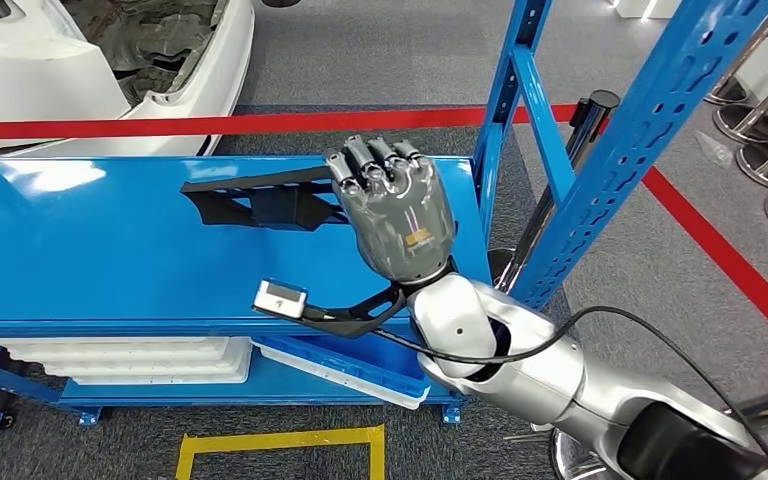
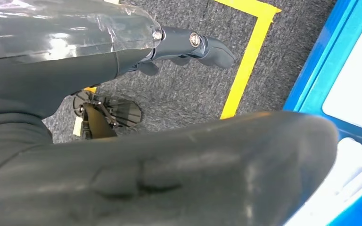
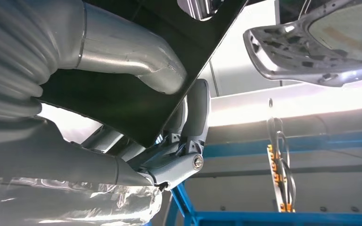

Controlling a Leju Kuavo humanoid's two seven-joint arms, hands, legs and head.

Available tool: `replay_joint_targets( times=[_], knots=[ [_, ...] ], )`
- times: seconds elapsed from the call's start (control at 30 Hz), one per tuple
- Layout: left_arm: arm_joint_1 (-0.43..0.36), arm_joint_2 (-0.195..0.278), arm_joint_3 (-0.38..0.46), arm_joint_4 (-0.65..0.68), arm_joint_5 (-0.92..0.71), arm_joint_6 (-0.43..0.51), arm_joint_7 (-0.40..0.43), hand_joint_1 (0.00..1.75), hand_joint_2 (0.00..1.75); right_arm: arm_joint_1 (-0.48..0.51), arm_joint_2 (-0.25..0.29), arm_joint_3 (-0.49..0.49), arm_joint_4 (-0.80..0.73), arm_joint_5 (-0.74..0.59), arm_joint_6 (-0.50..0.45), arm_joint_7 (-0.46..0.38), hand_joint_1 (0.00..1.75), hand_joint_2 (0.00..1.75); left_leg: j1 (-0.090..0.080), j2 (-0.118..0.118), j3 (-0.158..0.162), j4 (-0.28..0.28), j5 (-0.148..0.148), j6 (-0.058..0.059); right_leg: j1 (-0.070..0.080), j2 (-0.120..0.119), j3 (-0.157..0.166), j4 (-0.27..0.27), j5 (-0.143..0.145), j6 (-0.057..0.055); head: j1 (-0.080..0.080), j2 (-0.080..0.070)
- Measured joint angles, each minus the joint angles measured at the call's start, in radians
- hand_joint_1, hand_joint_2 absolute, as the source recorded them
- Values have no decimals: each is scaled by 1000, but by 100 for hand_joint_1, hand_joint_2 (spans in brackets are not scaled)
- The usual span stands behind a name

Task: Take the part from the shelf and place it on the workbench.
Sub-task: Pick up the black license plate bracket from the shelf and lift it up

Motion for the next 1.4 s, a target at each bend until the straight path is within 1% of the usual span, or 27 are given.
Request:
replay_joint_targets(
  times=[0.4,1.03,1.23,1.4],
  knots=[
    [-11,-9,18,15,-15,5,-23,0,0,-108,42,46,5,-16,56,-9,175,175,0,0,0,0,0,0,0,0,0,0,0,0,0,0],
    [-13,-14,34,29,-30,13,-41,0,0,-174,80,106,9,-23,85,-1,175,175,0,0,0,0,0,0,0,0,0,0,0,0,0,0],
    [-13,-17,50,34,-39,11,-53,0,0,-180,96,121,9,-52,38,-6,175,175,0,0,0,0,0,0,0,0,0,0,0,0,0,0],
    [-11,-19,65,38,-41,10,-72,0,0,-170,119,146,7,-41,-8,-18,175,175,0,0,0,0,0,0,0,0,0,0,0,0,0,0]
  ],
)
